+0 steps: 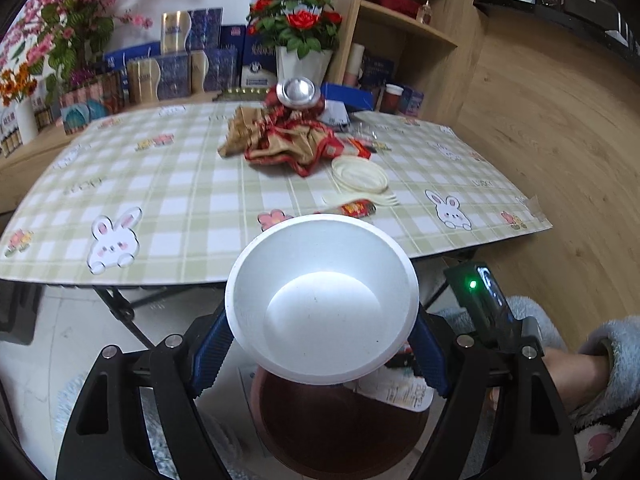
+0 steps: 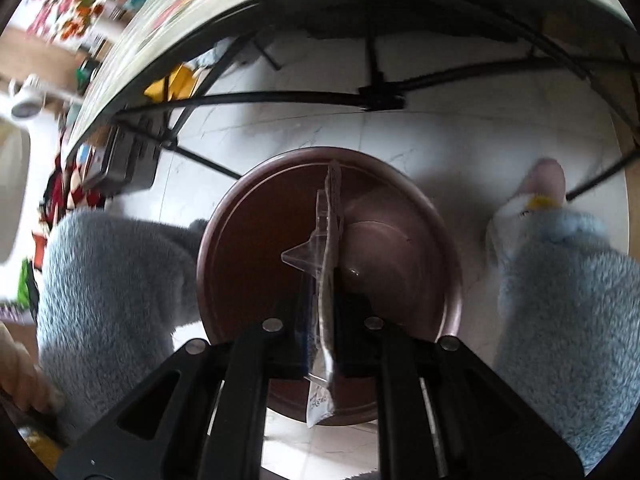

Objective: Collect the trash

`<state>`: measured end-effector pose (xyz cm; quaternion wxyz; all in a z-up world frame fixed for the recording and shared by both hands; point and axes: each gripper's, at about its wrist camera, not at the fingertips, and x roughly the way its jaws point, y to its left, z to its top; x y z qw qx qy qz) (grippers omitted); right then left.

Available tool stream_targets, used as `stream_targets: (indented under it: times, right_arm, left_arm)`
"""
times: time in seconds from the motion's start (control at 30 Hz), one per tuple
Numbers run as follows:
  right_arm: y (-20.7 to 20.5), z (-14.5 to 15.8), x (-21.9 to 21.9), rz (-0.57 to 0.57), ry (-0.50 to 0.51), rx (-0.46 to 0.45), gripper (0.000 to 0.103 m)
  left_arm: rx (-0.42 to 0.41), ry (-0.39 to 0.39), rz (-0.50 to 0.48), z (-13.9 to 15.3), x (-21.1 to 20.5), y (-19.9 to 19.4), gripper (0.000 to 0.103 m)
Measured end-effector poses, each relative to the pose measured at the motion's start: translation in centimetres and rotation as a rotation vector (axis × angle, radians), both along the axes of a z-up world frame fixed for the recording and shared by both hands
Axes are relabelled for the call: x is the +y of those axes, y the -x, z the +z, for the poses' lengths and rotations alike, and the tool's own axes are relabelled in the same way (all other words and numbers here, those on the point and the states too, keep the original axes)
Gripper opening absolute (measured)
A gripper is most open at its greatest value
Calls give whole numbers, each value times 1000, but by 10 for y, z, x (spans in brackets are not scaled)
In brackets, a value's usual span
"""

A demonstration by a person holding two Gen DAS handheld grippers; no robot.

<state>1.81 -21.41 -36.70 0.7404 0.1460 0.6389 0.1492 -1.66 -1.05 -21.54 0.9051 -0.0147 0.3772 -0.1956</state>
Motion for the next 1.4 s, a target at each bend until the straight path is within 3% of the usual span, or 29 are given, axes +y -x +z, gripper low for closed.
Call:
stream_targets:
  times: [0.2, 0.33, 0.37, 0.43, 0.5, 0.6, 0.77, 0.9, 0.97, 1.07, 1.27, 1.4]
  right_arm:
    - [-5, -4, 4, 19, 23, -8, 31]
    - [-2, 10, 5, 22, 18, -69, 39]
    - [0, 18, 4, 17, 8, -105, 41]
    - [5, 35, 1, 8, -5, -185, 56]
    - [14, 61, -1, -5, 13, -318, 76]
    - [32, 100, -6, -36, 47, -535, 96]
    - [47, 142, -23, -97, 138, -834, 97]
    - [50, 145, -28, -83, 281, -949, 97]
    - [48, 137, -34, -113, 339, -937, 97]
    - [38, 132, -45, -182, 340, -877, 97]
    - [43, 125, -53, -231, 356, -863, 97]
    - [45, 125, -53, -252, 376, -869, 97]
  left_arm:
    - [52, 16, -9, -13, -4, -5, 77]
    - [57, 15, 3, -14, -2, -6, 77]
    - [57, 17, 7, -14, -1, -6, 77]
    - [56, 16, 12, -15, 1, -5, 77]
    - [50, 12, 19, -14, 2, -4, 77]
    - [21, -1, 42, -10, 4, -3, 77]
    - [-33, -43, 20, -4, 1, -2, 77]
    - [-91, -86, -48, -3, -10, 2, 77]
    - [-127, -126, -83, -3, -16, 2, 77]
    - [-170, -172, -102, -9, -21, 0, 77]
    - [-52, -126, -96, -32, -16, -14, 77]
    - [-32, -92, -129, -35, -17, -14, 77]
